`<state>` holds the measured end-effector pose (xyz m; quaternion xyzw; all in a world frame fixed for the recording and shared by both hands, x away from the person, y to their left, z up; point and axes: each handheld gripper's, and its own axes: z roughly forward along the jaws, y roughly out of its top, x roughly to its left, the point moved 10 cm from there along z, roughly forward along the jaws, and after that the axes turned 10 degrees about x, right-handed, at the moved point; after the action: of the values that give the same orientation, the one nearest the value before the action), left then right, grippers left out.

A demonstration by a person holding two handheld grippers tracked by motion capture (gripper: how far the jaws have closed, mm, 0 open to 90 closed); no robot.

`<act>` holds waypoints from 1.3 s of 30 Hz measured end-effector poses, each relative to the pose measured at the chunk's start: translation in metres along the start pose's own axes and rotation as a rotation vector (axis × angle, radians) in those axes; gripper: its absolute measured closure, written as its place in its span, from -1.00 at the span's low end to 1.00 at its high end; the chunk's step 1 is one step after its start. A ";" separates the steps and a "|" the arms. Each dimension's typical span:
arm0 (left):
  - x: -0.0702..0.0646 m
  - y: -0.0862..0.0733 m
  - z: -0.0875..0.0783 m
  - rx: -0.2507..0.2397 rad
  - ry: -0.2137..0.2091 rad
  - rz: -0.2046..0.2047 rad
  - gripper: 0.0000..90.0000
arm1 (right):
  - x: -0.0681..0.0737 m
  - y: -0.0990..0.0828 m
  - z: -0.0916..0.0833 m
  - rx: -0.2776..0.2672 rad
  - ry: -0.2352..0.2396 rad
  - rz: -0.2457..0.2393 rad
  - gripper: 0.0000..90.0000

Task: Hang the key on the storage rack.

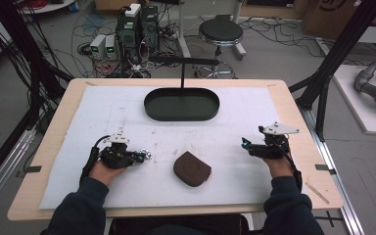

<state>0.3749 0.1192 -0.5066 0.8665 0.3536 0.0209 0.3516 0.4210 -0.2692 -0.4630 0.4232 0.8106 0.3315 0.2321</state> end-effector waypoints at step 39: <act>0.056 0.150 -0.087 -0.413 0.117 -0.008 0.96 | -0.003 0.003 -0.002 -0.030 0.014 0.030 -0.56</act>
<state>0.4815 0.1305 -0.3595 0.7721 0.3649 0.1417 0.5007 0.4233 -0.2710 -0.4588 0.4292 0.8008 0.3501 0.2279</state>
